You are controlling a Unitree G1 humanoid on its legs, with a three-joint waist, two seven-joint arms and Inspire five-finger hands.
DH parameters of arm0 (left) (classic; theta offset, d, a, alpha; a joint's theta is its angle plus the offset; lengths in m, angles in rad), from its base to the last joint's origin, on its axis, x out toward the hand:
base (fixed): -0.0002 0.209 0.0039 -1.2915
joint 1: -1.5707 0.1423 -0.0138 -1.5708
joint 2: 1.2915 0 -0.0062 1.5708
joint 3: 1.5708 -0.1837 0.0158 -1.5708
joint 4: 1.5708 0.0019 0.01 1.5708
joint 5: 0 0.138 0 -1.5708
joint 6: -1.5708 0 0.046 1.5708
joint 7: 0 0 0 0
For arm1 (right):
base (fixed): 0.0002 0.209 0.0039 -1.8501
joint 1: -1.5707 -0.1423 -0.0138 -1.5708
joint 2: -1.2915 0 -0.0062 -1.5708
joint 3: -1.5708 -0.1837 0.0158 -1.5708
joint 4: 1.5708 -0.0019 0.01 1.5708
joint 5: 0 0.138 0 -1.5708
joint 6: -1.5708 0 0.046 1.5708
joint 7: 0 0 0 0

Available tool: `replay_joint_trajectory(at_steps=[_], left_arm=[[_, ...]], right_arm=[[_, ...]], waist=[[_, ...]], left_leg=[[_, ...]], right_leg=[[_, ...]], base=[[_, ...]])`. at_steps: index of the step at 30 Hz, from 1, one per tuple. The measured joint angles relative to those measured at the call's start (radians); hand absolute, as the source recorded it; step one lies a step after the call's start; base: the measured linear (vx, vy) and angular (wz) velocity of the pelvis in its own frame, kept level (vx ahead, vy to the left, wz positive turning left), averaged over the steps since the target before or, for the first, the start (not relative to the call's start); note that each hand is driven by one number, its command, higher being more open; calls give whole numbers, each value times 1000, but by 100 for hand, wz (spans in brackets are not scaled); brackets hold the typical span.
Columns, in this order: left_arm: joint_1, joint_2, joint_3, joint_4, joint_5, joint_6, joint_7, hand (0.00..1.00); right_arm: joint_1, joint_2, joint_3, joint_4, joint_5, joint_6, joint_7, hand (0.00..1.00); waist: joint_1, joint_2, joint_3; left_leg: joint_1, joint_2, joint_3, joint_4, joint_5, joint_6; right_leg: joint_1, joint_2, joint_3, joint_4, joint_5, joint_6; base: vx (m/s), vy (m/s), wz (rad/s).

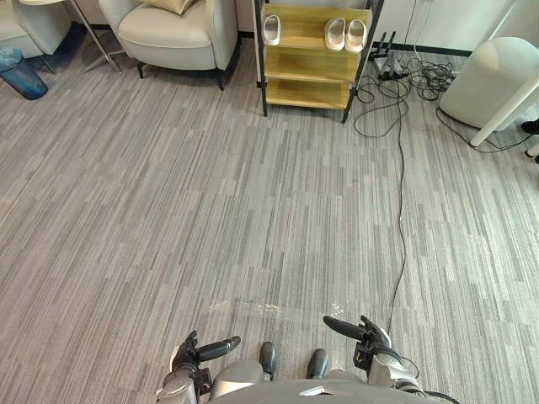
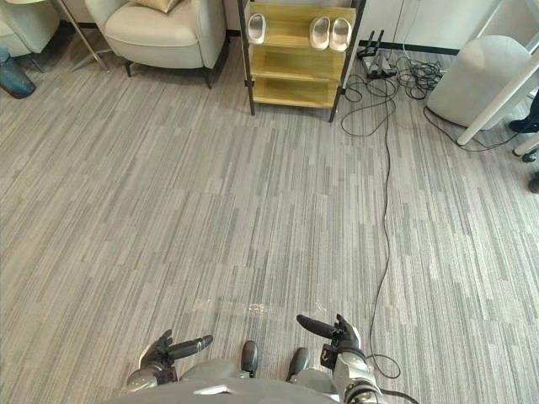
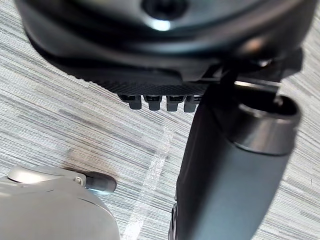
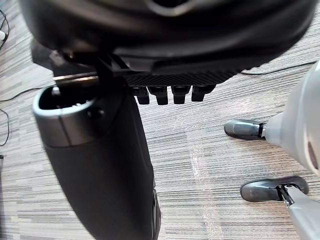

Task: Organize the slippers on the shoe rack

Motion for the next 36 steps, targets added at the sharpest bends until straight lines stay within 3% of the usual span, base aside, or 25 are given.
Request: replay_joint_trajectory(at_steps=[14,17,18,19,21,23,24,26,29,30,31,32,33,34,35,36], left_arm=[[-3,4,-8,0,1,0,5,100],[-14,11,-19,0,0,3,7,100],[-17,16,-30,-1,1,3,8,100],[-17,16,-30,-3,0,3,9,100],[-18,20,-29,-6,0,3,9,100],[-17,26,-29,-19,0,3,7,100],[-24,17,-27,-31,-5,3,8,100],[-34,11,-28,-46,-15,-5,10,100],[-54,16,-27,-53,-31,-8,12,100],[-57,19,-28,-56,-33,-10,12,100],[-57,17,-28,-55,-33,-10,14,100],[-58,10,-27,-52,-33,-9,18,100],[-59,10,-27,-52,-33,-9,19,100],[-68,36,-23,-52,-32,-11,20,100],[-73,42,-19,-50,-31,-7,19,100],[-70,37,-8,-48,-29,-1,19,100]], right_arm=[[4,-1,23,-11,21,-6,-6,100],[9,1,29,-22,21,-7,-8,100],[11,1,31,-28,23,-7,-11,100],[11,1,32,-31,23,-7,-11,100],[11,0,61,-40,24,-8,-12,100],[11,-6,73,-44,24,-9,-14,100],[15,-20,78,-46,24,-9,-17,100],[15,-38,78,-46,25,-7,-25,100],[12,-49,78,-47,25,-5,-30,100],[12,-50,78,-49,25,-4,-37,100],[13,-52,78,-49,25,-4,-39,100],[14,-50,86,-47,26,-2,-41,100],[14,-49,88,-47,26,-2,-41,100],[11,-18,112,-52,26,-3,-29,100],[10,-9,111,-54,26,-3,-26,100],[7,2,113,-53,23,-3,-18,100]], waist=[[-3,-3,-5],[-7,-9,-5],[-6,-9,-5],[-6,-8,-5],[-1,-5,-4],[6,2,0],[21,21,14],[26,33,26],[30,21,48],[39,13,51],[42,19,47],[55,18,41],[55,15,42],[58,-34,39],[62,-39,37],[74,-42,37]], left_leg=[[-23,6,10,1,3,-7],[-49,9,13,47,-22,-24],[-93,18,25,158,-88,-27],[-108,26,32,198,-110,-31],[-199,67,74,432,-194,-71],[-317,111,100,706,-197,-90],[-392,147,95,883,-208,-99],[-477,177,81,937,-251,-100],[-534,172,68,787,-241,-105],[-541,160,66,576,-170,-120],[-534,161,64,498,-135,-123],[-526,158,84,496,-11,-42],[-528,156,85,501,-17,-37],[-544,126,97,578,-101,-28],[-542,124,99,602,-125,-21],[-507,129,109,636,-173,2]], right_leg=[[-23,5,7,0,-7,-5],[-28,5,8,0,-14,-10],[-24,9,17,5,-25,-14],[-24,12,21,10,-31,-15],[-22,32,51,25,-62,-29],[-12,46,77,37,-81,-40],[8,55,103,51,-97,-53],[21,47,123,70,-127,-49],[54,0,132,79,-161,-13],[64,-40,143,97,-199,28],[69,-44,148,100,-213,45],[95,-63,162,109,-247,74],[96,-65,163,110,-247,74],[94,-105,178,159,-251,74],[86,-112,183,198,-253,78],[59,-128,200,332,-257,96]], base=[[-21,-17,-1],[9,-4,-2],[25,-8,-12],[42,-2,-30],[42,1,-34],[97,-16,-42],[161,4,-54],[214,84,-37],[304,186,-17],[384,261,-25],[522,325,-34],[510,278,-20],[532,257,-6],[533,234,11],[520,212,1],[512,213,-13]])
